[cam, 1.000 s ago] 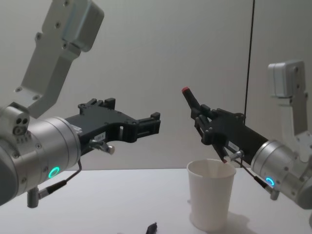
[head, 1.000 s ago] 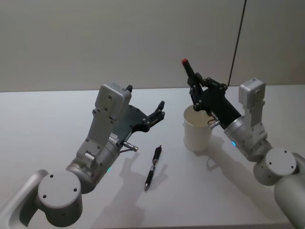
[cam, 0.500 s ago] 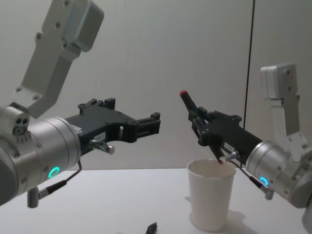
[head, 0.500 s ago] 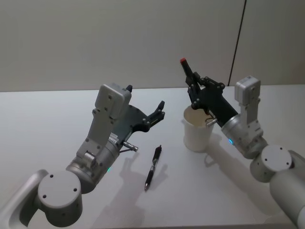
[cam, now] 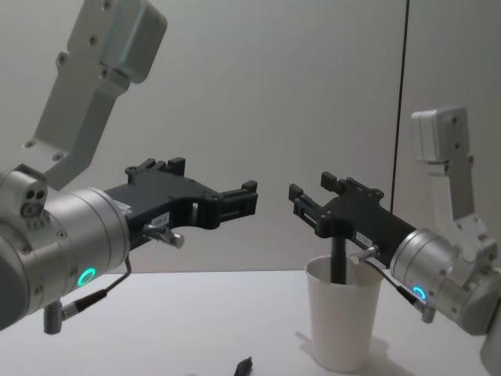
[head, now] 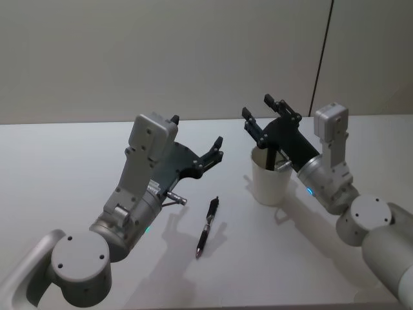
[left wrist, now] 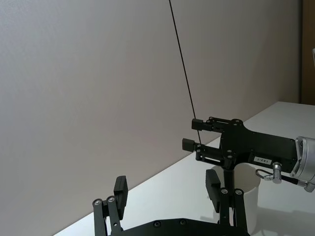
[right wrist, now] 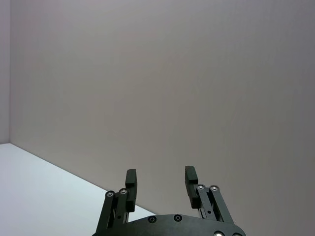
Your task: Place the pen into the pen holder.
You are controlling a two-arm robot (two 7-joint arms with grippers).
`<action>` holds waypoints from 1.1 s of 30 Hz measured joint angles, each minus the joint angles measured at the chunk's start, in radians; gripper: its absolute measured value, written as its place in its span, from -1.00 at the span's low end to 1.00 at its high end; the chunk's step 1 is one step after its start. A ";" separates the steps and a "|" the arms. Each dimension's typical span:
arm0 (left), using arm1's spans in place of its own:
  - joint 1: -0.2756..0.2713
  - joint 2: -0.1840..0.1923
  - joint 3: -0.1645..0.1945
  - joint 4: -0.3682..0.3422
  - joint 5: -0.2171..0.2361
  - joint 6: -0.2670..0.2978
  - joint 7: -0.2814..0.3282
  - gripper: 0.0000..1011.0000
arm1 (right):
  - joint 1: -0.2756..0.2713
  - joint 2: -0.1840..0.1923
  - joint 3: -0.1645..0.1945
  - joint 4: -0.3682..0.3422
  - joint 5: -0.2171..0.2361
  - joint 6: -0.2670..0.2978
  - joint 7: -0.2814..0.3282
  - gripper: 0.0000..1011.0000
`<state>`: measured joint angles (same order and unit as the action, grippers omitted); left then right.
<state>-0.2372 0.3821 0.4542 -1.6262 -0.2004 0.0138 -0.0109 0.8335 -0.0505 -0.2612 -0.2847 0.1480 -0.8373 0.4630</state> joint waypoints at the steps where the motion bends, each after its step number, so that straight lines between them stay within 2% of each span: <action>1: 0.000 0.000 0.000 0.000 0.000 0.000 0.000 1.00 | 0.002 -0.001 0.001 0.004 0.000 -0.002 0.001 0.20; 3: 0.000 0.000 0.000 0.000 0.000 0.000 0.000 1.00 | 0.005 -0.002 0.002 0.009 0.002 -0.005 0.003 0.28; 4: 0.000 0.000 0.000 0.000 0.000 0.000 0.000 1.00 | 0.007 -0.003 0.004 0.013 0.004 -0.008 0.006 0.39; 7: 0.000 0.000 0.000 0.000 0.000 0.000 0.000 1.00 | 0.008 -0.004 0.007 0.013 0.008 -0.010 0.010 0.50; 8: 0.000 0.000 0.000 0.000 0.000 0.000 0.000 1.00 | 0.008 -0.004 0.008 0.010 0.010 -0.010 0.013 0.61; 11: 0.000 0.000 0.000 0.000 0.000 0.000 0.000 1.00 | -0.004 -0.002 0.012 -0.017 0.018 -0.004 0.018 0.80; 13: 0.000 0.000 0.000 0.000 0.000 0.000 0.000 1.00 | -0.014 0.000 0.013 -0.041 0.021 0.006 0.020 0.86; 15: 0.000 0.000 0.000 0.000 0.000 0.000 0.000 1.00 | -0.040 0.006 0.016 -0.096 0.028 0.028 0.020 0.98; 20: 0.000 0.000 0.000 0.000 0.000 0.000 0.000 1.00 | -0.106 0.022 0.020 -0.237 0.041 0.092 0.015 0.98; 23: 0.000 0.000 0.000 0.000 0.000 0.000 0.000 1.00 | -0.165 0.038 0.023 -0.356 0.050 0.150 0.001 0.98; 24: 0.000 0.000 0.000 0.000 0.000 0.000 0.000 1.00 | -0.165 0.038 0.023 -0.356 0.050 0.150 0.001 0.98; 27: 0.000 0.000 0.000 0.000 0.000 0.000 0.000 1.00 | -0.222 0.054 0.027 -0.488 0.059 0.218 -0.023 0.98; 33: 0.000 0.000 0.000 0.000 0.000 0.000 0.000 1.00 | -0.300 0.078 0.034 -0.659 0.073 0.329 -0.075 0.98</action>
<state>-0.2372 0.3821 0.4542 -1.6262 -0.2003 0.0139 -0.0109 0.5332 0.0274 -0.2267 -0.9434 0.2206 -0.5085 0.3883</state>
